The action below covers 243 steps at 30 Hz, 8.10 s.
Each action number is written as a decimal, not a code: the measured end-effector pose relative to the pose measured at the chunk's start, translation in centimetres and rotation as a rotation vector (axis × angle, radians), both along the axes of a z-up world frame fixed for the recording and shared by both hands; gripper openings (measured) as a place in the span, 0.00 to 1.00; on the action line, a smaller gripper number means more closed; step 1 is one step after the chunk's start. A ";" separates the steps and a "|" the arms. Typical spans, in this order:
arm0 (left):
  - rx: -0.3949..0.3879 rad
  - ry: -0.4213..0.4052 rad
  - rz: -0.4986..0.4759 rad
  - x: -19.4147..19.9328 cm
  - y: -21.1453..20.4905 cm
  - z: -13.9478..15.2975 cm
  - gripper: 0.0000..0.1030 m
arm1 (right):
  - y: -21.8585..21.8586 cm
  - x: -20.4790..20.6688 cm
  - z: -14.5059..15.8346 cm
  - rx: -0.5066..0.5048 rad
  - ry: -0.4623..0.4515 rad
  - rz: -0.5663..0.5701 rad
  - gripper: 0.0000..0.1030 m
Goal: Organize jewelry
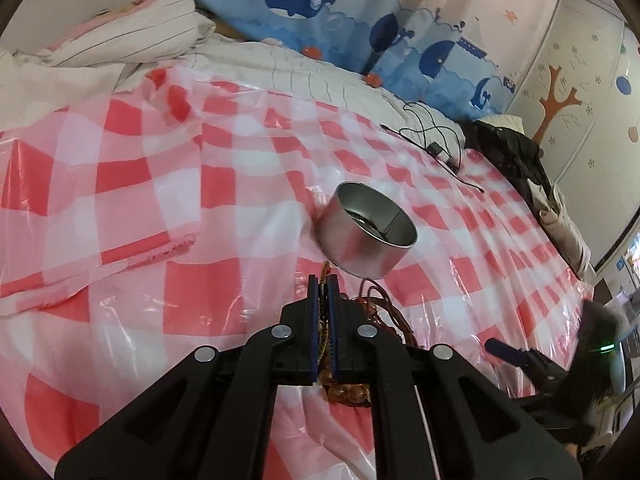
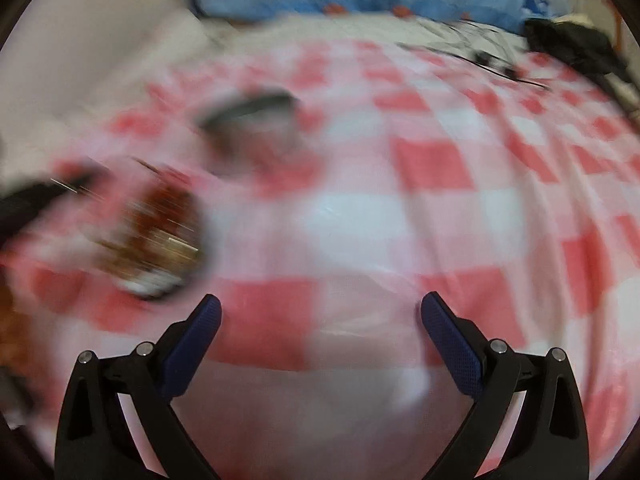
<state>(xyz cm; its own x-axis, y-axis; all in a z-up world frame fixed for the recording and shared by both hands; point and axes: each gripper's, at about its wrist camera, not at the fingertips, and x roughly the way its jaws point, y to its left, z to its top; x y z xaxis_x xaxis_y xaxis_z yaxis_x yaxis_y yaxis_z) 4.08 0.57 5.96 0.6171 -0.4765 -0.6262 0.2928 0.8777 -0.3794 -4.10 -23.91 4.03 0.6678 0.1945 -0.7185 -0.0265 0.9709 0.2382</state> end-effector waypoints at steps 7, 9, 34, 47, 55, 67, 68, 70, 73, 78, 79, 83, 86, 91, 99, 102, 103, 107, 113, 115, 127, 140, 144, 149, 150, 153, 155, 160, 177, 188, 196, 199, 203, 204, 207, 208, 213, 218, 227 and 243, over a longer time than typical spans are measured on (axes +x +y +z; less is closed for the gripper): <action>-0.005 0.009 0.031 0.6 0.4 0.2 0.04 | 2.4 4.6 2.3 0.065 -0.002 0.253 0.85; -0.005 0.016 0.030 0.7 0.4 0.0 0.04 | 3.2 6.3 2.0 0.062 0.031 0.313 0.66; 0.016 0.056 0.047 1.4 0.9 -1.0 0.04 | 2.2 10.5 1.8 0.326 0.041 0.438 0.05; 0.025 0.062 0.041 1.4 0.5 -1.3 0.04 | 3.2 10.9 0.0 0.246 0.080 0.443 0.03; 0.033 0.066 0.045 1.5 0.6 -1.5 0.04 | 0.0 9.8 3.2 0.518 -0.036 0.449 0.02; 0.011 -0.072 -0.050 -0.6 -1.0 2.3 0.04 | -2.9 9.4 5.8 0.673 -0.135 0.428 0.02; 0.002 -0.095 -0.060 -0.9 -1.1 3.0 0.04 | -3.1 9.4 6.0 0.681 -0.140 0.427 0.02; -0.002 -0.130 -0.067 -1.4 -1.4 4.0 0.04 | -3.7 9.3 6.2 0.714 -0.152 0.429 0.02; -0.040 -0.142 -0.067 -1.7 -1.2 4.8 0.04 | -4.1 9.1 6.5 0.722 -0.160 0.429 0.02; -0.048 -0.145 -0.067 -2.0 -1.2 5.5 0.04 | -4.1 9.5 6.6 0.671 -0.116 0.427 0.02; -0.041 -0.140 -0.062 -1.8 -1.2 5.4 0.04 | -2.2 10.0 5.7 0.466 -0.028 0.440 0.02; -0.032 -0.102 -0.041 -1.4 -1.1 4.8 0.04 | -1.8 10.9 2.5 0.453 0.084 0.366 0.02; -0.019 -0.113 -0.050 -1.7 -1.3 5.0 0.04 | -3.5 10.0 5.1 0.532 -0.041 0.373 0.02; -0.020 -0.113 -0.053 -1.8 -1.5 5.2 0.04 | -4.8 9.7 5.9 0.683 -0.105 0.403 0.02; -0.039 -0.115 -0.070 -1.8 -2.3 5.5 0.04 | -5.0 10.5 4.2 0.530 0.021 0.313 0.03; -0.061 -0.117 -0.073 -1.7 -2.4 5.6 0.04 | -5.8 10.2 5.2 0.574 -0.043 0.315 0.02; -0.077 -0.116 -0.077 -1.5 -2.6 5.6 0.04 | -5.9 10.1 5.5 0.592 -0.061 0.318 0.02; -0.120 -0.123 -0.093 -0.9 -3.3 6.2 0.04 | -6.3 11.0 5.5 0.636 -0.077 0.301 0.02; -0.155 -0.152 -0.116 2.3 -5.6 7.3 0.04 | -6.5 12.1 6.5 0.650 -0.109 0.298 0.02; -0.169 -0.141 -0.119 4.0 -6.7 7.0 0.04 | -6.8 12.6 6.6 0.655 -0.117 0.290 0.02; -0.046 0.024 -0.044 9.9 -9.2 1.7 0.37 | -6.6 16.7 5.6 0.664 -0.077 0.287 0.03; 0.080 -0.049 -0.026 5.5 -5.0 5.5 0.50 | -4.2 16.0 2.8 0.445 0.047 0.256 0.39; 0.111 -0.028 -0.112 3.8 -4.4 5.5 0.52 | -5.1 12.7 3.7 0.410 0.047 0.237 0.40; 0.199 0.028 -0.208 2.8 -4.5 3.2 0.52 | -3.1 10.9 1.5 0.295 0.137 0.259 0.41; 0.204 0.038 -0.214 2.7 -4.4 2.8 0.52 | -2.7 11.0 1.2 0.279 0.141 0.264 0.41; 0.215 0.058 -0.222 2.6 -3.8 2.0 0.52 | -1.0 11.6 0.2 0.215 0.145 0.268 0.41; 0.207 0.065 -0.222 2.6 -3.2 2.0 0.52 | -0.1 12.0 -0.7 0.177 0.156 0.264 0.41; 0.224 0.070 -0.259 2.4 -3.6 1.8 0.54 | 2.1 12.9 -2.1 0.061 0.164 0.279 0.41; 0.535 -0.044 -0.454 0.7 -9.8 -0.8 0.39 | -0.7 12.0 0.0 -0.056 0.147 0.246 0.07; 0.548 -0.062 -0.471 0.7 -9.5 -0.2 0.01 | 0.0 12.2 -0.9 -0.063 0.184 0.262 0.36; 0.333 -0.086 -0.416 1.1 -7.3 3.1 0.01 | 0.8 12.3 -1.7 -0.110 0.194 0.282 0.39; 0.247 -0.097 -0.403 1.2 -6.4 4.3 0.01 | 0.4 12.4 -1.7 -0.083 0.199 0.280 0.09; 0.183 -0.120 -0.371 1.4 -5.5 5.4 0.01 | -0.1 12.3 -1.0 -0.027 0.184 0.286 0.08; 0.178 -0.124 -0.362 1.4 -5.4 5.5 0.01 | -0.3 12.2 -0.7 -0.004 0.178 0.287 0.08; 0.169 -0.131 -0.345 1.7 -5.2 5.9 0.01 | -1.0 12.0 0.4 0.056 0.154 0.287 0.08; 0.166 -0.135 -0.340 1.7 -5.3 6.0 0.01 | -1.5 11.9 0.9 0.088 0.140 0.285 0.08; 0.152 -0.149 -0.316 1.8 -5.5 6.6 0.01 | -3.3 11.4 3.2 0.225 0.072 0.276 0.08; 0.176 -0.109 -0.298 2.7 -6.2 6.1 0.01 | -5.0 11.2 4.5 0.280 0.026 0.243 0.08; 0.156 0.131 -0.213 6.2 -5.4 0.0 0.46 | -4.6 11.4 4.2 0.275 0.036 0.251 0.08; 0.424 0.029 -0.250 5.9 -9.5 -0.4 0.01 | -5.1 11.2 4.2 0.300 0.026 0.238 0.08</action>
<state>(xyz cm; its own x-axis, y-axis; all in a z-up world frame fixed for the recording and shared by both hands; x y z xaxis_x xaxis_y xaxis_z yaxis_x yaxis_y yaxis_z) 10.00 -8.89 5.53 0.4964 -0.3067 -0.8121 0.5085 0.8610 -0.0144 7.08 -29.00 8.24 0.5607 0.5458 -0.6226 -0.2326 0.8255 0.5143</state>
